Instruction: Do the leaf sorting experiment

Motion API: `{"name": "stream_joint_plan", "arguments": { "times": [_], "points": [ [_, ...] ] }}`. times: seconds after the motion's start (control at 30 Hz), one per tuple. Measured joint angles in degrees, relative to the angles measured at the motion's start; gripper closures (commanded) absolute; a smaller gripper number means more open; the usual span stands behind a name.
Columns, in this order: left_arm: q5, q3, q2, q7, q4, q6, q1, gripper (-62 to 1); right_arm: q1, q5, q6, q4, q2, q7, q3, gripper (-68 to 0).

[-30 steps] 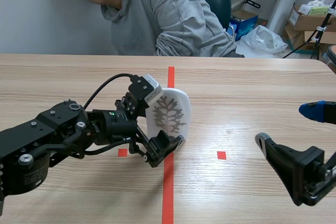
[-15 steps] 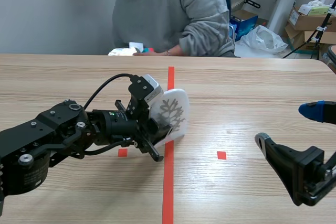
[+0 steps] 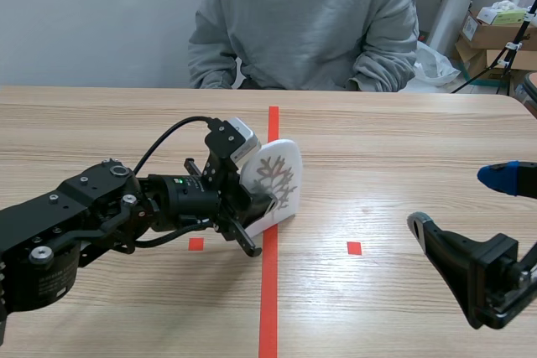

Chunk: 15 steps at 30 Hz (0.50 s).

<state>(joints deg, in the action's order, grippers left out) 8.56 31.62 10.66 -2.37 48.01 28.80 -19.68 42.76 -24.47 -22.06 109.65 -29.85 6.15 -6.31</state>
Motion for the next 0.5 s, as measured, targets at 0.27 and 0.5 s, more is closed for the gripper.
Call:
{"name": "stream_joint_plan", "arguments": {
  "times": [0.27, 0.5],
  "points": [
    [2.7, -8.4, 2.9, -0.2, 10.5, 0.4, 6.0, -3.8, 0.0, 0.0, 0.0, 0.0, 0.0, 0.0, 0.0, -56.0],
    [3.7, -22.5, 4.0, -1.2, 21.5, 0.4, 13.9, -3.8, 0.0, 0.0, 0.0, 0.0, 0.0, 0.0, 0.0, -56.0]
  ]
}}
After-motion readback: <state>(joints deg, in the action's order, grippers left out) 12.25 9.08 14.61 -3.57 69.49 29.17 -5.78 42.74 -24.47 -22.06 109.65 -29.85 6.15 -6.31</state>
